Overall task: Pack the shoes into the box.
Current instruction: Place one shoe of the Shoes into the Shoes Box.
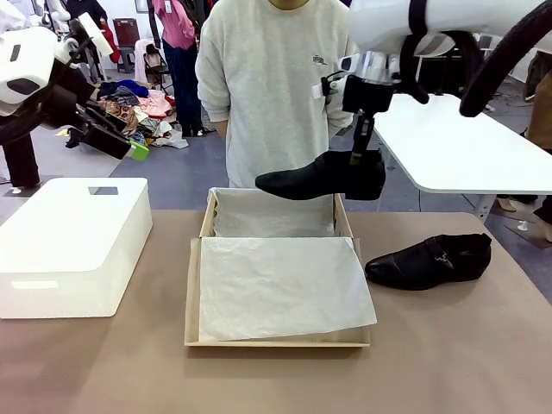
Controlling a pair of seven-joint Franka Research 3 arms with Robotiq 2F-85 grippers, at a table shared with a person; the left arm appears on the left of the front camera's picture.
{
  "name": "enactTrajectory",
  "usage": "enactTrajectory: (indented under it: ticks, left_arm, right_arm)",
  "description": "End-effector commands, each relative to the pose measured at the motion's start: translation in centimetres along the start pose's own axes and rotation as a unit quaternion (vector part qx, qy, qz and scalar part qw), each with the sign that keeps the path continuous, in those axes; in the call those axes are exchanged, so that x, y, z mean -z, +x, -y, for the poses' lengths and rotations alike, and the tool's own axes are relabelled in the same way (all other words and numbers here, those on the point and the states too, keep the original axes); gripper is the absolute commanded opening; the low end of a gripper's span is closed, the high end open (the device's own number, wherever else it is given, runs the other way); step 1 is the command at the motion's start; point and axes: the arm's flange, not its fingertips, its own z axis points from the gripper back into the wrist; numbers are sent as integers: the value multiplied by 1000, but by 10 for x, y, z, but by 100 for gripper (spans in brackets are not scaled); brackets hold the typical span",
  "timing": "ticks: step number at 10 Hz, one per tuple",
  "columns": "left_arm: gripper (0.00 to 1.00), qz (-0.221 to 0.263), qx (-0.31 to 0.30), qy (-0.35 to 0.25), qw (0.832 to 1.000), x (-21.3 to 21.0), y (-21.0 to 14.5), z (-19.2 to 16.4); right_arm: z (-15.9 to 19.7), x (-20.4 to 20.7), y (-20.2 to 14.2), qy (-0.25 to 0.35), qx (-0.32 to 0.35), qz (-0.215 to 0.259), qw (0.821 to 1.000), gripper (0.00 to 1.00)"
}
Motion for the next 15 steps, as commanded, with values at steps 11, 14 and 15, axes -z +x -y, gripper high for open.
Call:
enactTrajectory:
  ticks: [11,14,15]
  left_arm:
    - [100,7,2,1,1000,2,0,-1]
    - [100,7,2,1,1000,2,0,-1]
    - [100,7,2,1,1000,2,0,-1]
  right_arm:
    - [16,71,78,-11,-53,-10,998,0]
    - [19,95,83,1,-62,-26,998,0]
    - [19,103,86,3,-63,-24,998,0]
